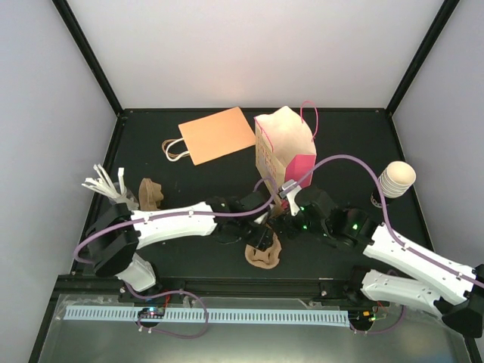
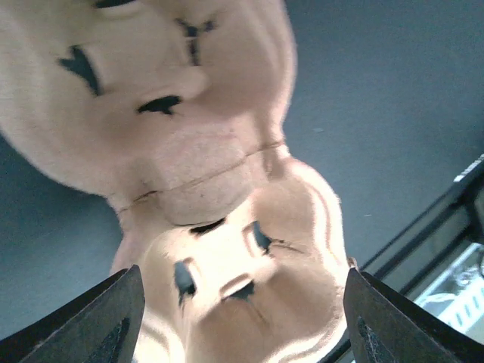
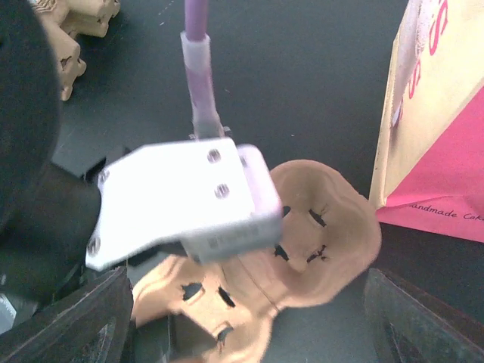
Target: Pack the takeout coffee
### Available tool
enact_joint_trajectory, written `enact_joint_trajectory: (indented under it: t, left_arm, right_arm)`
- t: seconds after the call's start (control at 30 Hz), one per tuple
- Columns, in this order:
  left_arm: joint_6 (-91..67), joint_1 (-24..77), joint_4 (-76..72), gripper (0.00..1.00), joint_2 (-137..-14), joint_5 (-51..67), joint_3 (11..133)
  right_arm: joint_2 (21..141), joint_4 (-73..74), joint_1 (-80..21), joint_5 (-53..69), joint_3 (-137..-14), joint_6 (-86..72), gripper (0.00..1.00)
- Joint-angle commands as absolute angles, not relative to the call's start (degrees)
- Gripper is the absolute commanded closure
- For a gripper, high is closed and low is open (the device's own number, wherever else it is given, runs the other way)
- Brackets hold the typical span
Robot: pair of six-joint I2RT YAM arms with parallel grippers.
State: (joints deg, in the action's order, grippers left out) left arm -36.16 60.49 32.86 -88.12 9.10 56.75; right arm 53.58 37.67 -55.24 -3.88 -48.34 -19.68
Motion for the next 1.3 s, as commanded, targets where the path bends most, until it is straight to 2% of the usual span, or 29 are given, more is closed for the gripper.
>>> enact_joint_trajectory:
  t: [0.0,0.13,0.4,0.47,0.5,0.53,0.57,0.63,0.7,0.97,1.27]
  left_arm:
    - [-37.41,63.47,33.58,0.25,-91.35,7.06,62.86]
    - [-39.77,63.19,39.20,0.24,-90.32,0.87,64.42]
    - [-40.78,58.15,39.22,0.21,-74.55,2.11,57.55]
    - [-40.22,55.69,40.06,0.21,-70.59,2.47,55.70]
    - [-39.75,54.20,40.55,0.20,-68.93,2.59,54.70]
    - [-39.33,52.72,40.91,0.20,-67.13,2.85,53.88]
    - [-38.88,50.97,41.21,0.20,-65.55,3.37,52.93]
    - [-37.63,47.31,41.92,0.19,-62.14,4.44,51.28]
    - [-36.69,44.92,42.64,0.18,-59.04,4.44,50.26]
    - [-33.99,39.56,43.96,0.14,-51.78,5.09,48.11]
    - [-31.14,37.74,44.31,0.11,-52.05,7.24,47.61]
  right_arm:
    - [52.41,37.31,-55.46,-6.23,-47.46,-20.67,0.14]
    - [51.30,37.50,-55.46,-8.03,-47.16,-21.62,0.14]
    - [44.78,32.03,-55.39,-8.04,-42.94,-17.04,0.10]
    - [43.21,30.28,-55.37,-4.10,-41.45,-12.44,0.15]
    - [42.85,29.55,-55.37,0.76,-40.41,-9.72,0.24]
    - [43.02,28.08,-55.35,5.05,-39.44,-7.76,0.29]
    - [43.96,26.80,-55.37,7.51,-38.87,-6.95,0.28]
    - [47.47,26.13,-55.45,8.58,-40.15,-5.26,0.15]
    - [51.80,29.09,-55.41,9.29,-42.97,-2.27,0.08]
    - [62.61,34.73,-55.59,10.55,-45.18,15.01,0.03]
    - [70.91,37.51,-55.40,6.30,-47.60,16.52,0.05]
